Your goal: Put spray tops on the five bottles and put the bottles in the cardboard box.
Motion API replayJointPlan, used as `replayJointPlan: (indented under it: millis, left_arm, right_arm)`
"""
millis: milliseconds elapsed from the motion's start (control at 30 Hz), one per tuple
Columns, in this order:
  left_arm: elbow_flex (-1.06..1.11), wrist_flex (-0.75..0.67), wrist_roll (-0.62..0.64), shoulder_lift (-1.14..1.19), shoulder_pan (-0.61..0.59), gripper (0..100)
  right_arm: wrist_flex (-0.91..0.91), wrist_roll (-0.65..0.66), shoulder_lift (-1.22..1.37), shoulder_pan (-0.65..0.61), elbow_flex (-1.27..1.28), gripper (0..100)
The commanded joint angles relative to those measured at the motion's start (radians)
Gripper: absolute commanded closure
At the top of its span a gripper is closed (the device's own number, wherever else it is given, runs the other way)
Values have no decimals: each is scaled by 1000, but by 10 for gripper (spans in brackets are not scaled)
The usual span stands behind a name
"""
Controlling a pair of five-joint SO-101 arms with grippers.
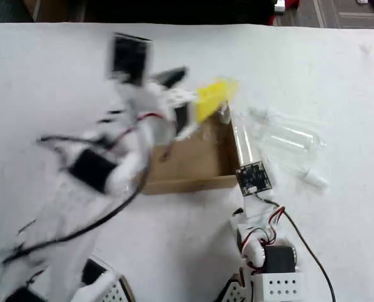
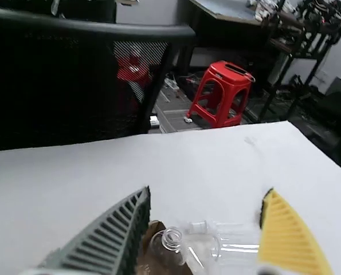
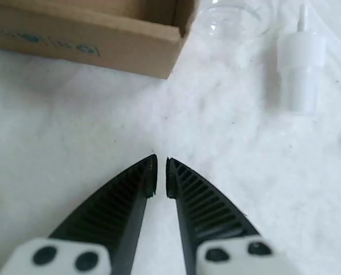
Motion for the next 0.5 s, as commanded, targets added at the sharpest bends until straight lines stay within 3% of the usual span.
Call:
replayJointPlan:
  millis: [0,233,367,467]
  left_arm:
    - [-107,204,8,-226,-122,714]
    - [-104,477,-167,-395,-326,714]
    - [-103,609,-238,-430,-519,714]
    - [-54,628,-241,-437,-677,714]
  right_arm:
    - [7,5,-1,5,9,982]
    - [7,5,-1,8,9,982]
    - [7,5,-1,8,9,982]
    - [7,5,-1,8,9,982]
